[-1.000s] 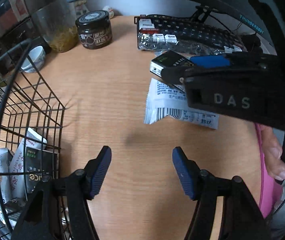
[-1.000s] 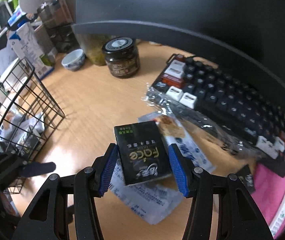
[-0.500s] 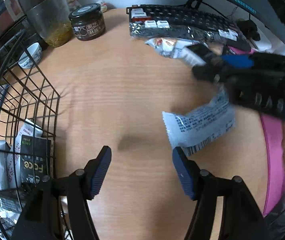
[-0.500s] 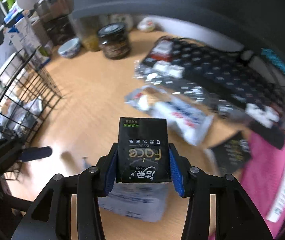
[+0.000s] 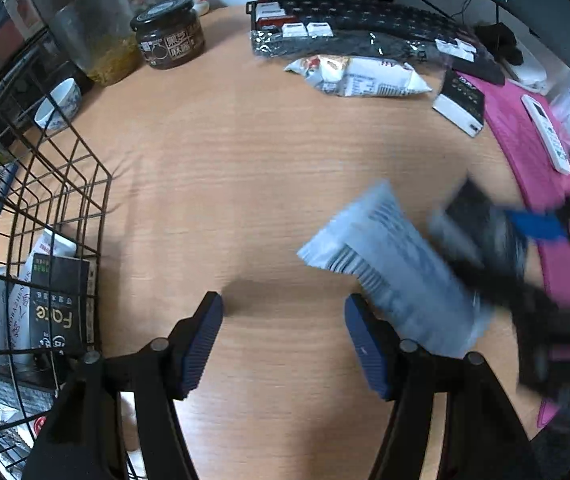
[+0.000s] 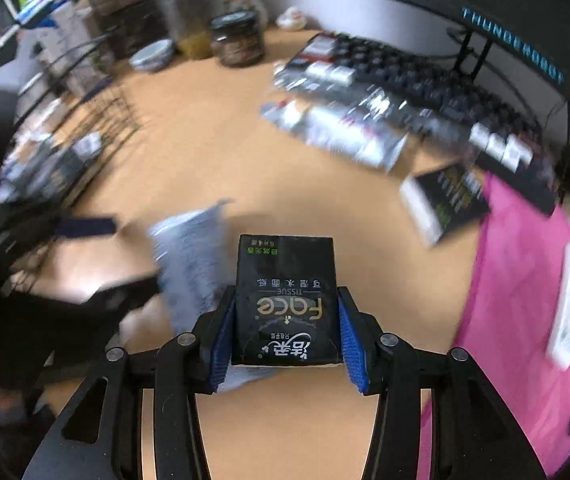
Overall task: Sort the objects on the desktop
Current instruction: 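Grasp the white snack packet with the left gripper while the right holds the tissue pack, then carry both items into the wire basket and open both grippers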
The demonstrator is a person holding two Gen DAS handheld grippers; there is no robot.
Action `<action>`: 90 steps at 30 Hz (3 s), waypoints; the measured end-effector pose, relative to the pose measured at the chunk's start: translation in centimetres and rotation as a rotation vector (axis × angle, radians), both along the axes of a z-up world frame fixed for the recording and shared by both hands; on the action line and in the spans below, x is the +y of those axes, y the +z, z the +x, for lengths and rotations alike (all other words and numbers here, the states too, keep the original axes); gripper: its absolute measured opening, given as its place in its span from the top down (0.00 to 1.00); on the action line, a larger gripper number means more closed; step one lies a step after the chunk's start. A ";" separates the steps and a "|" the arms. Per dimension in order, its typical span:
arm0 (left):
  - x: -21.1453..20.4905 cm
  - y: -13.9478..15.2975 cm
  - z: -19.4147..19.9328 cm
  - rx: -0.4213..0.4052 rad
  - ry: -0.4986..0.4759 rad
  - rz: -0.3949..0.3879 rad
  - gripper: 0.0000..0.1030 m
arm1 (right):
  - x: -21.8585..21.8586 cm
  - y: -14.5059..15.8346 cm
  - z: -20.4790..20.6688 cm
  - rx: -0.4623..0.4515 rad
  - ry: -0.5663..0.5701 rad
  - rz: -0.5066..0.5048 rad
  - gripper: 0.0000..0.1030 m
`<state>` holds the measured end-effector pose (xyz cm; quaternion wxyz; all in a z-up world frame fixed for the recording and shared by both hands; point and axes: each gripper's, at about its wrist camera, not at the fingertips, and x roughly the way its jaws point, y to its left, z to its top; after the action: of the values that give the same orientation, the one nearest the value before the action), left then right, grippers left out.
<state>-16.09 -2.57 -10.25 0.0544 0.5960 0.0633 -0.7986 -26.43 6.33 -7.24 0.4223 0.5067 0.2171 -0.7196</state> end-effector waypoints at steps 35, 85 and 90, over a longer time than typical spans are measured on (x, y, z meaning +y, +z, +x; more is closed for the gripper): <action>4.6 0.6 -1.3 -0.010 -0.005 0.105 0.33 | 8.4 0.3 1.9 -0.049 -0.183 -0.125 0.54; -19.3 9.0 16.0 0.232 0.367 0.016 0.58 | -18.2 9.1 17.8 0.113 0.230 -0.207 0.53; -18.7 9.7 16.0 0.253 0.370 -0.040 0.34 | -17.8 9.0 17.8 0.099 0.244 -0.208 0.53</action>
<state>-0.10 -21.29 -0.58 0.2033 0.4682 0.1622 -0.8445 -8.61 -11.49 1.80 0.5454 0.3941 0.2220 -0.7056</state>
